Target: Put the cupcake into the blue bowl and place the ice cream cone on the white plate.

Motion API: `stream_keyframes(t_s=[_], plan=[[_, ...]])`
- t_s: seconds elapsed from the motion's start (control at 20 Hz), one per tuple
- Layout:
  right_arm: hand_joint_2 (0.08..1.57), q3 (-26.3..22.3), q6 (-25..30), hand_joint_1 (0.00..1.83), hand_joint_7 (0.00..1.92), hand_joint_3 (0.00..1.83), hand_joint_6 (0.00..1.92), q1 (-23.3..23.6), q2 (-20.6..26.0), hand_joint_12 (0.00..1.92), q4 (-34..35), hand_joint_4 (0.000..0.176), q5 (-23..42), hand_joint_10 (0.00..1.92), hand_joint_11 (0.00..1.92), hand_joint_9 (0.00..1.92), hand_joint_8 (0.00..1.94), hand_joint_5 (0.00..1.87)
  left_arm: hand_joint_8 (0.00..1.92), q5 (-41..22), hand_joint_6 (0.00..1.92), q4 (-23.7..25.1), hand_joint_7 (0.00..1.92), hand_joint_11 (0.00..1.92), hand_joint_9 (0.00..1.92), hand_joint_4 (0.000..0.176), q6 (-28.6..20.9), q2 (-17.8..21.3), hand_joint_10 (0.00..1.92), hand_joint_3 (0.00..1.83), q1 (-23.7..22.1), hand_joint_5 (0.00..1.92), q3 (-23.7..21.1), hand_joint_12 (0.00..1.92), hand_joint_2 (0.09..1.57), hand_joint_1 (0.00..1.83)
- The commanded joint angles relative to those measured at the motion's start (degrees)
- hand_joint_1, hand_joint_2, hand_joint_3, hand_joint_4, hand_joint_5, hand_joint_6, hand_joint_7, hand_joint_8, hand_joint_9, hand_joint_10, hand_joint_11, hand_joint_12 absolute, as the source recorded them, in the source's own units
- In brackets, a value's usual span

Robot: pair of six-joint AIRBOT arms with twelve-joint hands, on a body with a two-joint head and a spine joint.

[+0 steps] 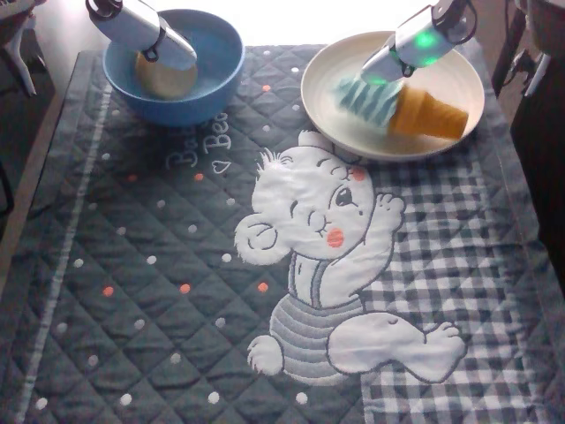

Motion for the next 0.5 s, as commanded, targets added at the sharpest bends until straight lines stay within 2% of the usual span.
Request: stream_keyframes(t_s=[0.0,0.1,0.15,0.2,0.25,0.3,0.35,0.4,0.45], plan=[[0.78,0.0,0.1,0.87,0.18,0.0,0.0,1.0,0.2,0.81,0.7,0.119,6.3,0.0,0.0,0.19,0.0,0.23,0.0,-4.8,0.0,-0.5,0.2,0.0,0.16,0.09,-0.1,-0.1,0.0,0.0,-0.5,0.36,0.3,0.6,0.92,1.05],[0.78,-0.1,0.1,0.88,0.16,0.0,0.0,1.0,0.3,0.97,0.7,0.123,6.3,0.01,0.0,0.24,0.0,0.22,0.0,-4.9,0.0,-0.5,0.21,0.0,0.18,0.088,-0.1,-0.1,0.0,0.0,-0.4,0.37,0.2,0.66,0.93,1.04],[0.78,-0.1,0.1,0.88,0.18,0.0,0.0,1.0,0.3,1.01,0.7,0.115,6.4,0.01,0.0,0.25,0.0,0.22,0.0,-5.1,0.0,-0.5,0.23,0.0,0.2,0.08,-0.1,-0.1,0.01,0.0,-0.4,0.39,0.2,0.72,0.91,1.05],[0.78,-0.1,0.1,0.89,0.19,0.0,0.0,1.0,0.4,1.02,0.7,0.117,6.4,0.01,0.0,0.26,0.01,0.22,0.01,-5.3,0.0,-0.5,0.24,0.0,0.22,0.088,-0.1,-0.1,0.01,0.0,-0.4,0.4,0.2,0.76,0.91,1.04],[0.77,-0.3,0.1,0.89,0.2,0.0,0.0,1.0,0.6,0.99,0.7,0.129,6.6,0.01,0.0,0.27,0.01,0.23,0.0,-5.6,0.0,-0.5,0.24,0.0,0.22,0.102,-0.1,-0.1,0.01,0.0,-0.4,0.39,0.1,0.77,0.92,1.03],[0.76,-0.4,0.1,0.87,0.22,0.0,0.0,1.0,0.7,0.98,0.7,0.13,6.7,0.01,0.0,0.27,0.01,0.24,0.0,-5.9,0.0,-0.5,0.25,0.0,0.23,0.101,-0.1,0.0,0.01,0.0,-0.3,0.39,0.0,0.8,0.92,1.02],[0.77,-0.7,0.1,0.88,0.23,0.0,0.0,1.0,1.0,1.02,0.7,0.132,7.1,0.02,0.0,0.31,0.01,0.24,0.01,-6.5,0.0,-0.5,0.26,0.0,0.24,0.084,-0.2,0.2,0.01,0.0,-0.2,0.4,-0.1,0.8,0.93,1.02],[0.77,-0.9,0.1,0.88,0.23,0.0,0.0,1.0,1.2,1.02,0.7,0.132,7.6,0.02,0.0,0.31,0.01,0.24,0.01,-7.4,0.0,-0.5,0.26,0.0,0.24,0.084,-0.3,0.4,0.01,0.0,0.0,0.4,-0.2,0.8,0.93,1.02],[0.76,-1.8,0.1,0.87,0.26,0.0,0.0,1.0,2.0,0.95,0.7,0.16,9.0,0.03,0.0,0.41,0.0,0.25,0.0,-10.3,0.0,-0.6,0.25,0.0,0.22,0.06,-2.1,1.0,0.0,0.0,0.8,0.37,-0.2,0.64,0.92,1.02]])
